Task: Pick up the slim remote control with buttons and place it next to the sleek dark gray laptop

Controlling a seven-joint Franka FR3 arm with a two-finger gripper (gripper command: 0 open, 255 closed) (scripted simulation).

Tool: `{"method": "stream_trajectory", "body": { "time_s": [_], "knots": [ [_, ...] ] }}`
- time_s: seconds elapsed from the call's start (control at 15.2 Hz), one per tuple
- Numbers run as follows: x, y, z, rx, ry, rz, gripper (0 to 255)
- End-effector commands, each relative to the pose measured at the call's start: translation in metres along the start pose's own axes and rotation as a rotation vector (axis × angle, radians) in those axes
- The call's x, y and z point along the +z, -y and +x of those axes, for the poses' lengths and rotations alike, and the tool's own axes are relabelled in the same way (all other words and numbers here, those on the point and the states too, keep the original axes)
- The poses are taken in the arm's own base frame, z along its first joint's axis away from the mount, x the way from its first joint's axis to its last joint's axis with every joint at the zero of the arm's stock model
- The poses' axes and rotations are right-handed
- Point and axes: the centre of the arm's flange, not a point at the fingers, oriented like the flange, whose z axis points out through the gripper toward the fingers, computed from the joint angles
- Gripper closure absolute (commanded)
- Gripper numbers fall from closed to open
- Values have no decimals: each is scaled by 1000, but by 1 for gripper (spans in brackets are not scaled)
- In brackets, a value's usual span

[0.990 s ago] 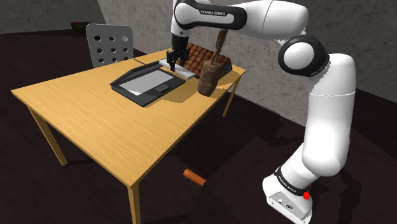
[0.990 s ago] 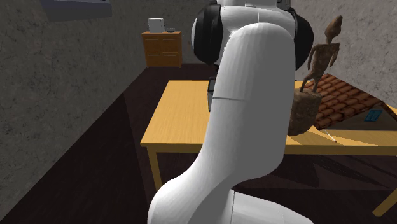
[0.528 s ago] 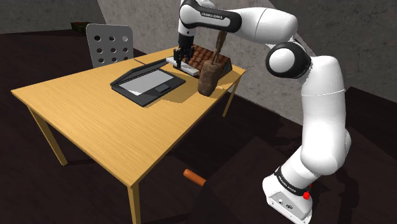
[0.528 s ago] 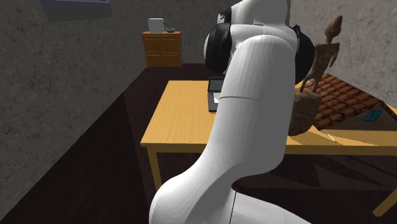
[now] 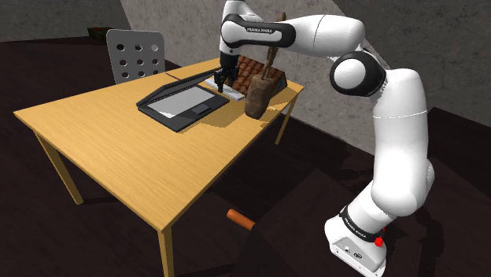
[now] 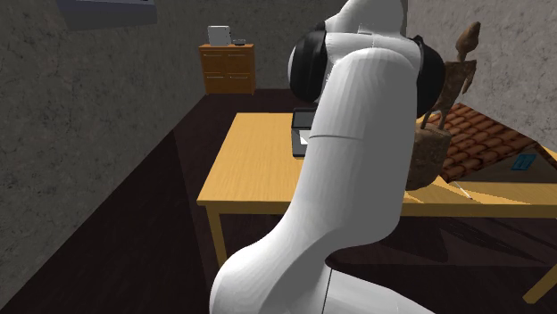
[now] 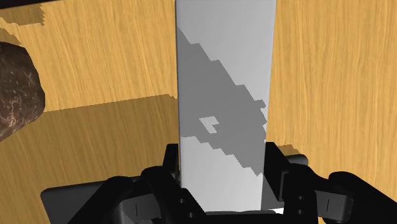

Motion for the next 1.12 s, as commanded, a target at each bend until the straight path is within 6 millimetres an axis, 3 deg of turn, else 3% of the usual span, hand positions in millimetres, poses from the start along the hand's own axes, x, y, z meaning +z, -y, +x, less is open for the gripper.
{"method": "stream_trajectory", "body": {
  "time_s": [0.0, 1.06],
  "knots": [
    [11, 1, 1, 0, -1, 0, 255],
    [95, 3, 2, 0, -1, 0, 255]
  ]
}}
